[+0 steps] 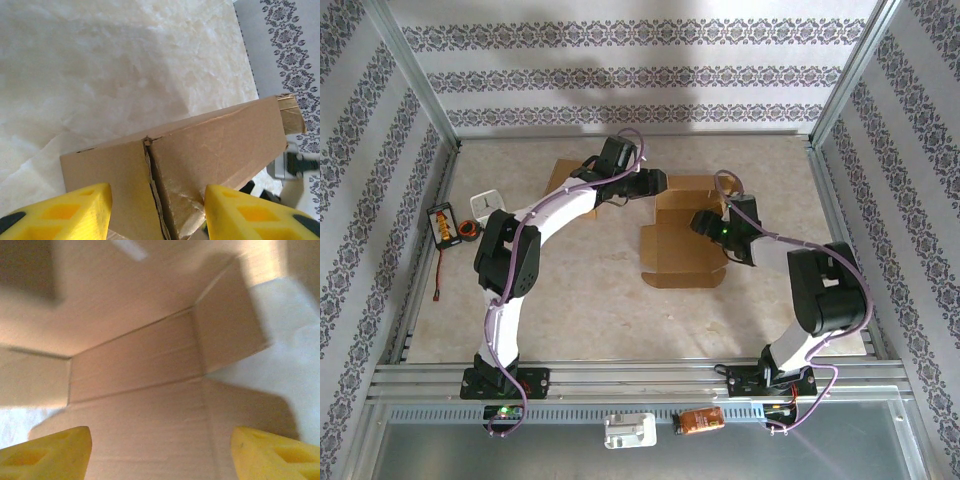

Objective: Fold the paper box

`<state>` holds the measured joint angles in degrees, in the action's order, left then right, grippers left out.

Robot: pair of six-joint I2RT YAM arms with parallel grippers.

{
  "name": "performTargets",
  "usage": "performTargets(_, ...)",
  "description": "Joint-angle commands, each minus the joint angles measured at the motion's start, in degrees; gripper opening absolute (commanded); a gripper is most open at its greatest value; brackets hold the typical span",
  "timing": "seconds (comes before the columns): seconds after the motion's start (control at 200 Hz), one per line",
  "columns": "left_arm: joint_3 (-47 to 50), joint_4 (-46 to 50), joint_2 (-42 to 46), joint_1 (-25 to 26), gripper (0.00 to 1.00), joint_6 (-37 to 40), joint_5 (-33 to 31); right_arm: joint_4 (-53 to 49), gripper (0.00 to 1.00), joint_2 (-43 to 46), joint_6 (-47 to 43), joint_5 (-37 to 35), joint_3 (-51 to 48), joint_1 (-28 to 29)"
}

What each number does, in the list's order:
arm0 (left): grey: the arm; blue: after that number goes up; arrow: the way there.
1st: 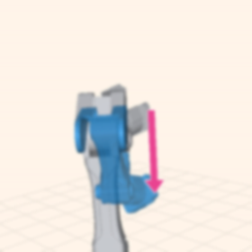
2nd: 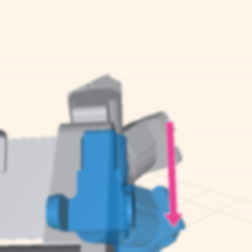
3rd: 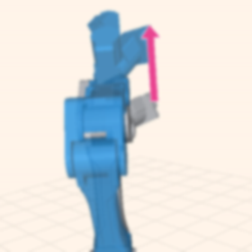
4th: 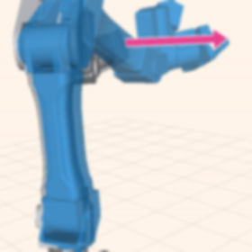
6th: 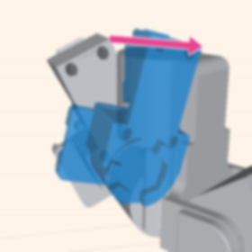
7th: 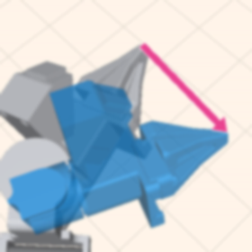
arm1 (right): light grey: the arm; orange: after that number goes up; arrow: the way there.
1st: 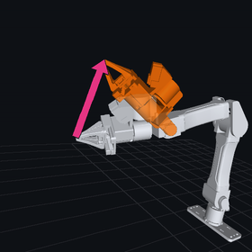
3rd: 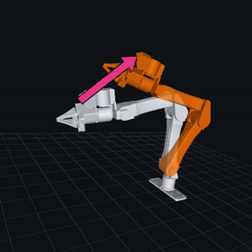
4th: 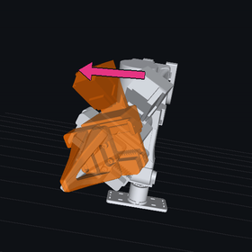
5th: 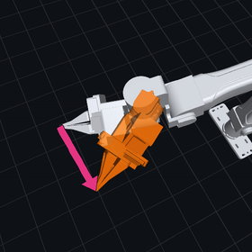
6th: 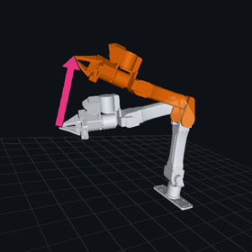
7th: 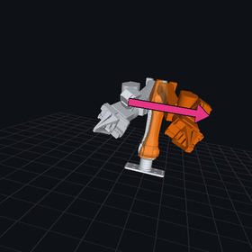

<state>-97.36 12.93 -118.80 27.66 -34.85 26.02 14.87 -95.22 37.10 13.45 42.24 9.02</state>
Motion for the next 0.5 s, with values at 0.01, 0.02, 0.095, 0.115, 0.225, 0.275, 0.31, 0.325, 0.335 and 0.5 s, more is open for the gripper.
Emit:
performTargets(0.01,-1.9,3.0,-1.2,-1.0,0.52,0.8,-0.3,4.7,0.77,-3.4,1.2,1.1,2.2,-3.1)
performTargets(0.02,-2.0,3.0,-1.2,-1.0,0.52,0.8,-0.2,4.9,0.77,-3.6,1.2,1.1,2.4,-3.3)
performTargets(0.095,-2.0,2.9,-1.4,-1.2,0.52,0.3,0.2,5.5,0.8,-5.1,0.8,0.9,3.8,-3.5)
performTargets(0.115,-2.0,2.8,-1.4,-1.3,0.52,0.3,0.5,5.5,0.81,-5.3,0.7,0.8,4.0,-3.5)
performTargets(0.225,-2.2,2.9,-1.4,-1.3,0.52,0.3,0.7,8.0,0.85,-6.6,1.5,0.4,4.4,-3.7)
performTargets(0.275,-2.2,2.9,-1.4,-1.4,0.52,0.3,0.8,10.1,0.84,-7.2,2.1,0.5,4.2,-4.0)
performTargets(0.31,-2.2,2.9,-1.4,-1.4,0.52,0.3,1.0,12.1,0.83,-7.6,2.8,0.5,3.9,-4.1)
performTargets(0.325,-2.3,3.0,-1.4,-1.4,0.52,0.3,1.0,13.0,0.82,-7.8,3.1,0.4,3.8,-4.1)
performTargets(0.335,-2.3,3.0,-1.4,-1.4,0.52,0.4,1.0,13.7,0.81,-7.9,3.3,0.3,3.7,-4.2)
performTargets(0.5,-2.3,3.2,-1.3,-1.5,0.52,0.4,1.4,18.3,0.76,-10.5,4.6,-0.4,5.6,-4.4)
